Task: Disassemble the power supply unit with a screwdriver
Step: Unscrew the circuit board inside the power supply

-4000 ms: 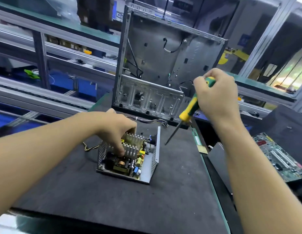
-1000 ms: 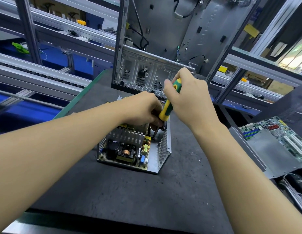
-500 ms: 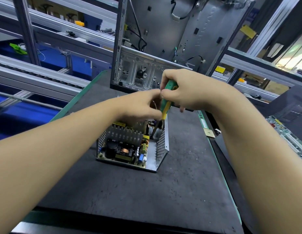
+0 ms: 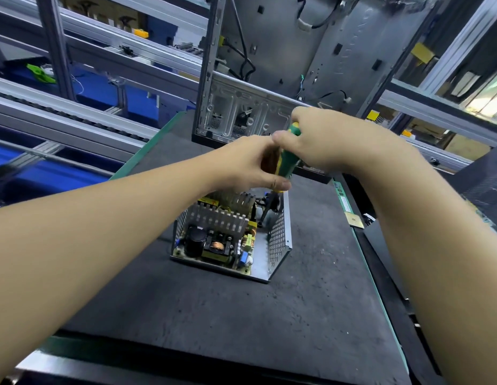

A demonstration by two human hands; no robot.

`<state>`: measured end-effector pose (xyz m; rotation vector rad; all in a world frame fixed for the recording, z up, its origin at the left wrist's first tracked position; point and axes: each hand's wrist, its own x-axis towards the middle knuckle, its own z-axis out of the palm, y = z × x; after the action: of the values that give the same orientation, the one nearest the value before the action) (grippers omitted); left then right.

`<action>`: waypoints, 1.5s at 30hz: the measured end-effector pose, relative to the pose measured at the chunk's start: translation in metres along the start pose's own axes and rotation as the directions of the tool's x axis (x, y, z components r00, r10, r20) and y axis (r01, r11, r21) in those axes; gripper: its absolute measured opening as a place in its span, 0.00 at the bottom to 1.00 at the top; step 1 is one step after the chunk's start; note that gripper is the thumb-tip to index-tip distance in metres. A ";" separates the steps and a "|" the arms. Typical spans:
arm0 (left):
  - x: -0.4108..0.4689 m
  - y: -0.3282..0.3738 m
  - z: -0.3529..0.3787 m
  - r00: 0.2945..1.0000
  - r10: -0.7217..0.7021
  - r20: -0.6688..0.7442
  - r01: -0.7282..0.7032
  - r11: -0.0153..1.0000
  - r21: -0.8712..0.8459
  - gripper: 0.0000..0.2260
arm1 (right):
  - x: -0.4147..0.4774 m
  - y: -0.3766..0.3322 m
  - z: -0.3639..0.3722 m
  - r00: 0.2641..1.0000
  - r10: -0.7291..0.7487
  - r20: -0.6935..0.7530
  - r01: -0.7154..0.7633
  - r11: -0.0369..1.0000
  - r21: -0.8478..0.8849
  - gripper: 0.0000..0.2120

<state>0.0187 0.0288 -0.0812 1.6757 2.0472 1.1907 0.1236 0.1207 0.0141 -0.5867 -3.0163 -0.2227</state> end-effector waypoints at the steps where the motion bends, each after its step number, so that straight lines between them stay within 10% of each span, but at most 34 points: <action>1: -0.001 0.000 -0.001 1.000 0.012 0.009 -0.012 1.000 0.000 0.13 | 0.000 0.001 -0.003 0.998 -0.039 0.040 0.038 0.999 0.016 0.15; 10: -0.007 -0.007 -0.004 0.992 0.006 0.129 0.030 0.960 -0.277 0.15 | -0.007 -0.004 -0.008 0.980 -0.100 0.173 0.044 0.951 0.305 0.03; 15: -0.004 -0.004 -0.001 0.998 0.005 0.060 0.006 0.981 -0.193 0.09 | -0.008 -0.011 -0.008 0.996 0.072 0.043 -0.074 0.996 0.056 0.35; 23: -0.004 0.003 0.000 0.998 0.015 0.064 -0.015 1.000 -0.003 0.14 | -0.012 -0.001 -0.009 0.990 -0.095 0.104 0.080 0.986 0.145 0.03; 27: -0.009 -0.001 -0.005 0.990 0.022 0.142 0.016 0.966 -0.260 0.17 | -0.015 0.000 -0.015 0.975 -0.143 0.170 0.103 0.969 0.223 0.10; 30: -0.008 -0.004 -0.006 0.996 0.012 0.087 0.004 0.983 -0.185 0.12 | -0.014 -0.004 -0.013 0.978 -0.105 0.178 0.068 0.977 0.200 0.07; 33: -0.005 -0.005 -0.004 0.999 0.034 0.021 -0.033 0.997 -0.063 0.12 | -0.010 -0.006 -0.003 0.996 0.084 0.028 -0.088 0.978 0.189 0.27; 37: -0.005 -0.003 -0.003 0.999 0.035 0.000 -0.035 0.999 -0.005 0.18 | -0.006 -0.010 0.006 0.988 0.085 -0.127 -0.068 0.989 0.131 0.18; 45: -0.007 -0.004 -0.004 0.989 0.035 0.144 0.002 0.968 -0.253 0.15 | -0.014 -0.002 -0.006 0.993 -0.086 0.084 0.064 0.968 0.244 0.07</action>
<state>0.0156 0.0207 -0.0831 1.6090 1.7172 1.2334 0.1363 0.1128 0.0186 -0.4741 -3.0923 0.1717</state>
